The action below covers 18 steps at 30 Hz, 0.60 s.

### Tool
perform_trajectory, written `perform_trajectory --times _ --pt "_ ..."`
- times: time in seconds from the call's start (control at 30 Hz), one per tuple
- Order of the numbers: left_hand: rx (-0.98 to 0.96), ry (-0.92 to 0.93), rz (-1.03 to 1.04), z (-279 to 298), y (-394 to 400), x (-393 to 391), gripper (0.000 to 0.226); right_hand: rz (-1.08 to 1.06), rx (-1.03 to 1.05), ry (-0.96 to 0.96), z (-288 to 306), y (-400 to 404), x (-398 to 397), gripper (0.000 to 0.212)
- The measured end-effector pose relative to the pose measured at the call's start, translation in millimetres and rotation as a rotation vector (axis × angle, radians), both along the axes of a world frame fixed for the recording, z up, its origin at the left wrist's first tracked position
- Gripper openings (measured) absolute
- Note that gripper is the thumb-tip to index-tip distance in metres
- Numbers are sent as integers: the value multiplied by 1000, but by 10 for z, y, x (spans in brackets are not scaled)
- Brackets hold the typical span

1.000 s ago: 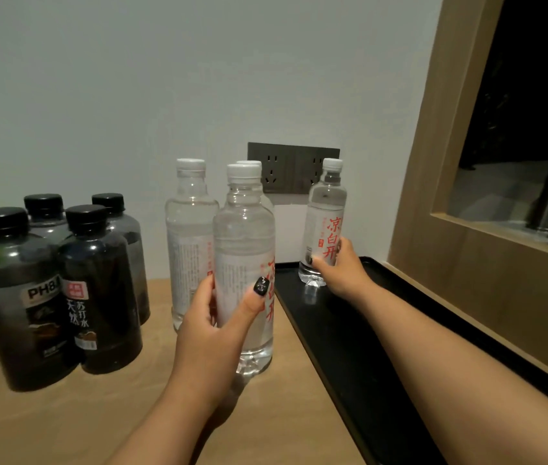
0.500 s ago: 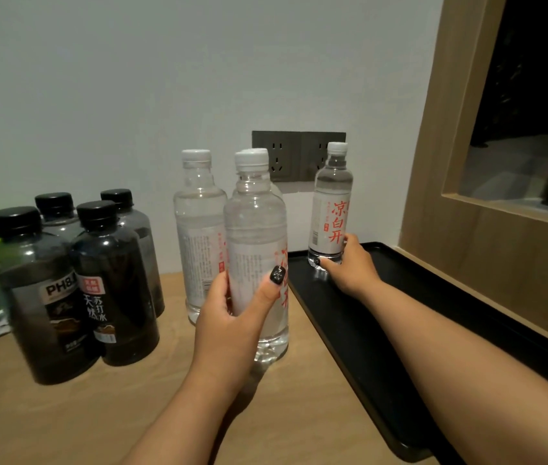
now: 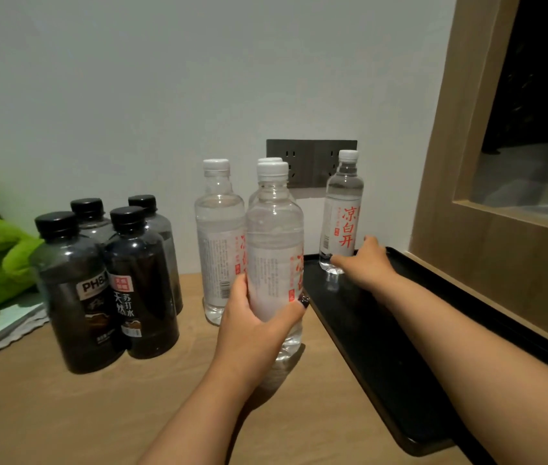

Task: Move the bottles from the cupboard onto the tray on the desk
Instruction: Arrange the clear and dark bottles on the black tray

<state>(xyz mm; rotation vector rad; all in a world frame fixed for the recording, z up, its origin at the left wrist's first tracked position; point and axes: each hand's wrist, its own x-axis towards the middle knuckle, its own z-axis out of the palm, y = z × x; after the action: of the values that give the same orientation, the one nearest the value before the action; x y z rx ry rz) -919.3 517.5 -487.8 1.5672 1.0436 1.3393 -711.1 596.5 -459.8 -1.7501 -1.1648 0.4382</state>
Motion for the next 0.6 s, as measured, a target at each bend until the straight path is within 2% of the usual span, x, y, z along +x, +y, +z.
perform_trajectory --times 0.13,0.2,0.3,0.37,0.47,0.6 --pt "11 9 12 1 -10 -10 61 67 205 -23 318 -505 -153 52" --pt "33 49 50 9 -28 -11 63 106 271 63 286 -767 -227 37" --pt "8 20 79 29 -55 -35 81 141 296 185 146 -975 -302 28" --pt "-13 -12 65 37 -65 -68 76 255 272 166 106 -1024 -332 28" --pt "20 46 60 31 -80 -99 59 481 214 126 88 -1057 -346 32" --pt "17 58 20 39 -98 -145 56 724 48 -30 -31 -1065 -415 60"
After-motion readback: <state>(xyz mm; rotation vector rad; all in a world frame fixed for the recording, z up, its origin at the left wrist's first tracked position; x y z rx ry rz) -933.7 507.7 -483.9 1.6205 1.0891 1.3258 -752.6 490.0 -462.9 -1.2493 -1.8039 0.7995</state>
